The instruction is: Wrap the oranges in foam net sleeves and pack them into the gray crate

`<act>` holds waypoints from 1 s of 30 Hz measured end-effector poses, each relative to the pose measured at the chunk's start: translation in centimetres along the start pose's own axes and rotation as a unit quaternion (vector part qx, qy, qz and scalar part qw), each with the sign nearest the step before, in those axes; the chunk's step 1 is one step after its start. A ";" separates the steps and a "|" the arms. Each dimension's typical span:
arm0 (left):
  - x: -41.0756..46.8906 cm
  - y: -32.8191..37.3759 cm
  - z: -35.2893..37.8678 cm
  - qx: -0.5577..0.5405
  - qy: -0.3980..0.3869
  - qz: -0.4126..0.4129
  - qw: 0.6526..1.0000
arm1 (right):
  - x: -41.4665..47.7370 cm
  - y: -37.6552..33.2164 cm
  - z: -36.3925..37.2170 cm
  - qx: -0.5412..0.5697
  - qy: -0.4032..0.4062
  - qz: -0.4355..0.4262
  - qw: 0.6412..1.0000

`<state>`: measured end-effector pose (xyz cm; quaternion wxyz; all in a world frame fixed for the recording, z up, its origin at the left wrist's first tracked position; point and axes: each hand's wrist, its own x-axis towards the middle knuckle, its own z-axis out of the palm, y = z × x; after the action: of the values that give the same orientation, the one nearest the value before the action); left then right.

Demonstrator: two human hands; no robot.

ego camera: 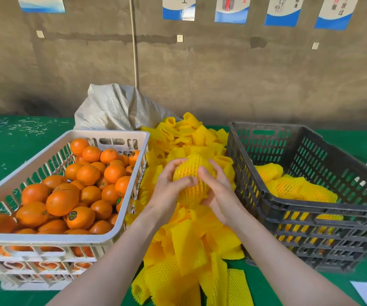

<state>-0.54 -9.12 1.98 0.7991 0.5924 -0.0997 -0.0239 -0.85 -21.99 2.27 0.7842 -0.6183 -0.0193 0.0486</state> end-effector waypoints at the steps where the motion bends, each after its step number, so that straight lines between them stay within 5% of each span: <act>1: -0.1 -0.1 0.1 0.048 -0.009 0.026 0.998 | 0.1 0.0 0.0 0.021 -0.007 0.027 0.999; 5: 0.2 0.1 0.2 0.072 -0.055 -0.002 0.996 | 0.9 -0.3 -0.1 -0.004 0.062 0.030 0.998; 13: 2.9 -1.5 2.4 -0.012 0.145 -0.122 0.982 | 0.5 -1.8 -3.3 -0.198 0.023 -0.124 0.972; 17: 4.2 -2.2 6.8 -0.020 0.117 -0.106 0.987 | 0.5 -3.5 -5.8 -0.264 0.005 -0.221 0.939; 23: 8.4 -3.6 13.6 0.122 0.080 -0.009 0.989 | 4.9 -7.8 -13.0 -0.336 0.137 -0.256 0.896; 27: 10.8 -5.6 16.8 0.394 -0.030 0.086 0.914 | 10.5 -9.8 -19.7 -0.443 0.186 -0.177 0.859; 30: 12.0 -6.9 18.1 0.555 -0.123 0.137 0.811 | 14.6 -9.4 -24.3 -0.650 0.157 -0.096 0.738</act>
<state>8.35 -30.09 1.99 0.3101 0.9077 -0.2732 0.0727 16.32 -46.25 5.29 0.1843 -0.9714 0.0180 -0.1489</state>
